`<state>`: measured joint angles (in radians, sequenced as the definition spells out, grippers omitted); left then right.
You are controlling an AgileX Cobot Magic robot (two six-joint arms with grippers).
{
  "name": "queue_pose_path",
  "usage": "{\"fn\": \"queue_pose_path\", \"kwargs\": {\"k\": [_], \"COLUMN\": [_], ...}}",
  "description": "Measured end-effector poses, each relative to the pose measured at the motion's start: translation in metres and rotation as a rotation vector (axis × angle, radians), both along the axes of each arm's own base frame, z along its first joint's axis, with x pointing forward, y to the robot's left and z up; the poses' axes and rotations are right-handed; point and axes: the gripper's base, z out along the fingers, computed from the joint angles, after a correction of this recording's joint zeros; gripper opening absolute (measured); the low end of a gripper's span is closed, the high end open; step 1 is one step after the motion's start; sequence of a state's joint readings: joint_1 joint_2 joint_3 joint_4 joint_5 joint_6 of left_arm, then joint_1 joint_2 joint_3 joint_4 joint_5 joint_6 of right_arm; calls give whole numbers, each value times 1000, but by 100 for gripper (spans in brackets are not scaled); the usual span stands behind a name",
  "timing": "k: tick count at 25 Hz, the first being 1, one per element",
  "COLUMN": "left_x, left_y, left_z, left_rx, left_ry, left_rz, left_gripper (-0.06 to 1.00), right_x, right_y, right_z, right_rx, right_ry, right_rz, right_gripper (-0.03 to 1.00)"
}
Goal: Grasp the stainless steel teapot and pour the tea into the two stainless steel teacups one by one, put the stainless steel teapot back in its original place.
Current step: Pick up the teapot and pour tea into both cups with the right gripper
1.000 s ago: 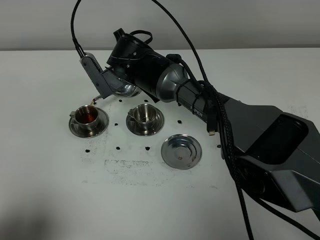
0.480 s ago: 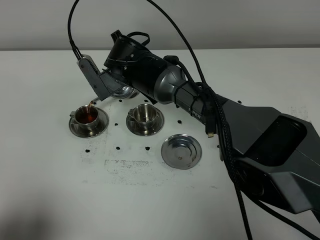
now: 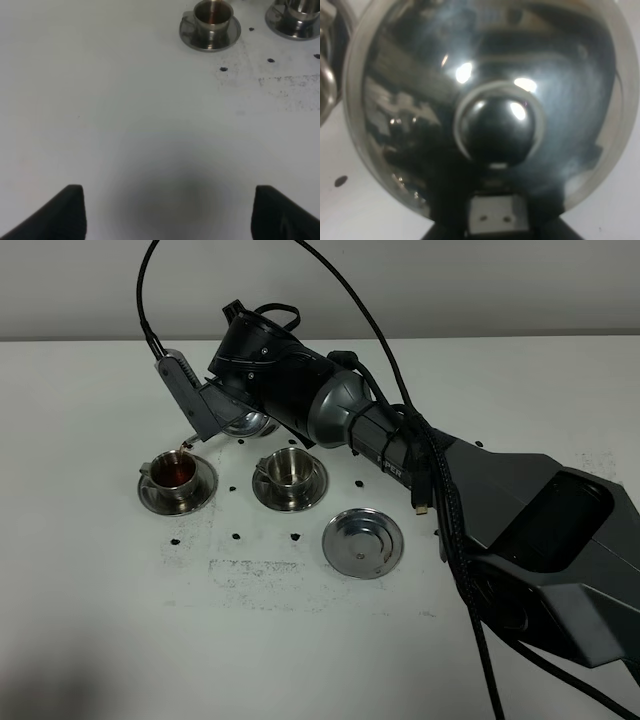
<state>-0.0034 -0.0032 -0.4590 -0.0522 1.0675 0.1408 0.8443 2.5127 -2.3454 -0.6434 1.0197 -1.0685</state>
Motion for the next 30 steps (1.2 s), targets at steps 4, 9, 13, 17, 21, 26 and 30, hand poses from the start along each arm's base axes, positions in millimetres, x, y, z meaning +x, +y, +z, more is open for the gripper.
{"fn": "queue_pose_path", "kwargs": {"k": [4,9,13,17,21,26,30], "left_x": [0,0,0,0,0,0,0], "left_y": [0,0,0,0,0,0,0], "left_z": [0,0,0,0,0,0,0], "left_rx": [0,-1,-1,-1,-1,-1,-1], "left_ry": [0,0,0,0,0,0,0], "left_rz": [0,1,1,1,1,1,1], "left_gripper": [66,66,66,66,66,66,66], "right_x": [0,1,1,1,1,2,2], "right_y": [0,-1,-1,-1,-1,-2,-2], "right_z": [0,1,1,1,2,3,3], "right_rx": [-5,-14,-21,-21,-22,-31,-33], "right_ry": [-3,-14,-22,-22,-24,-35,-35], "right_rz": [0,1,2,2,2,3,3], "right_gripper": [17,17,17,17,17,17,17]}}
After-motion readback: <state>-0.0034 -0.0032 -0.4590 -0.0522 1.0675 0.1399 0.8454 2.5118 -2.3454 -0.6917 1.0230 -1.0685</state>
